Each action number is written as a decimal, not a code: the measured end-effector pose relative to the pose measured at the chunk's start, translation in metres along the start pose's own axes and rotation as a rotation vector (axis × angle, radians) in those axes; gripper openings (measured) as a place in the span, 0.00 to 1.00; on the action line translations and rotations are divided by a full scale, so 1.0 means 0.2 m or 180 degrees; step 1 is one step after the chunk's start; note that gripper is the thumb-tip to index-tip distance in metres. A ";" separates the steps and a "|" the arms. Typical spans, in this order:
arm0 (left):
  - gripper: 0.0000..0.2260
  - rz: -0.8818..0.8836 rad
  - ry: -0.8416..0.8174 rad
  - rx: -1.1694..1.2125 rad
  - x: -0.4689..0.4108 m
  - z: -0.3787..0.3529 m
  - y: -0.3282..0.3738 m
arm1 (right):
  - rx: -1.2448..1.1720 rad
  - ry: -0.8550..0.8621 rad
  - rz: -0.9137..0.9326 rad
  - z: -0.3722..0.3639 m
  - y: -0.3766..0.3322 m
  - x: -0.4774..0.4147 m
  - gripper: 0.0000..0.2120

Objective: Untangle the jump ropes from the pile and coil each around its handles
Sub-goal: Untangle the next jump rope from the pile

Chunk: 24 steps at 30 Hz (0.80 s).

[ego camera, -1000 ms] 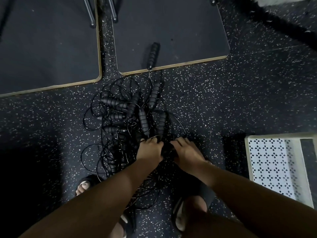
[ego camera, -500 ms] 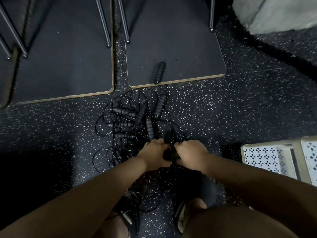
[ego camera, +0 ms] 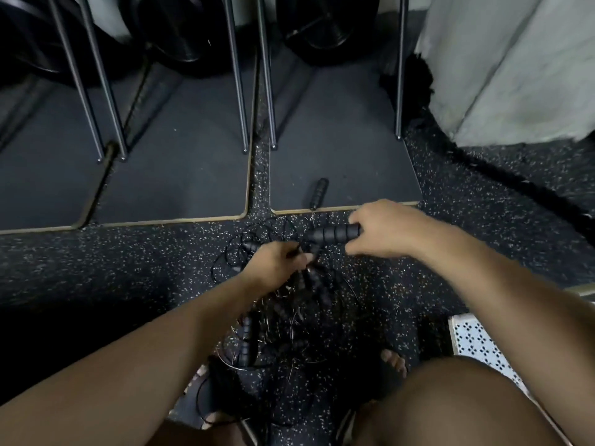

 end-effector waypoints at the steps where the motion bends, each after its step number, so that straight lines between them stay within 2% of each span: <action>1: 0.16 -0.0034 0.0002 0.0176 0.06 0.04 0.04 | -0.0080 0.0060 0.0018 0.07 -0.02 0.05 0.13; 7: 0.12 -0.0083 0.0165 0.0324 0.32 0.18 0.23 | -0.0324 0.0290 0.0220 0.35 -0.14 0.38 0.12; 15: 0.08 0.0073 0.0455 0.0333 0.58 0.24 0.31 | -0.0595 0.1117 0.0647 0.73 -0.26 0.75 0.16; 18: 0.09 -0.0023 0.0567 0.0201 0.62 0.27 0.35 | -0.0880 0.1342 0.0809 0.80 -0.30 0.84 0.18; 24: 0.11 -0.0249 0.0668 0.0624 0.65 0.26 0.31 | -0.1347 0.1669 0.0820 0.84 -0.36 0.87 0.20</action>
Point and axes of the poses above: each hand's wrist, its own x-axis away from the middle knuckle, its own z-axis out of the back of the hand, y = z × x, the point moved 7 cm from there along -x, towards the middle knuckle, and after that the axes turned 12 degrees about -y, right-handed, at the moved point
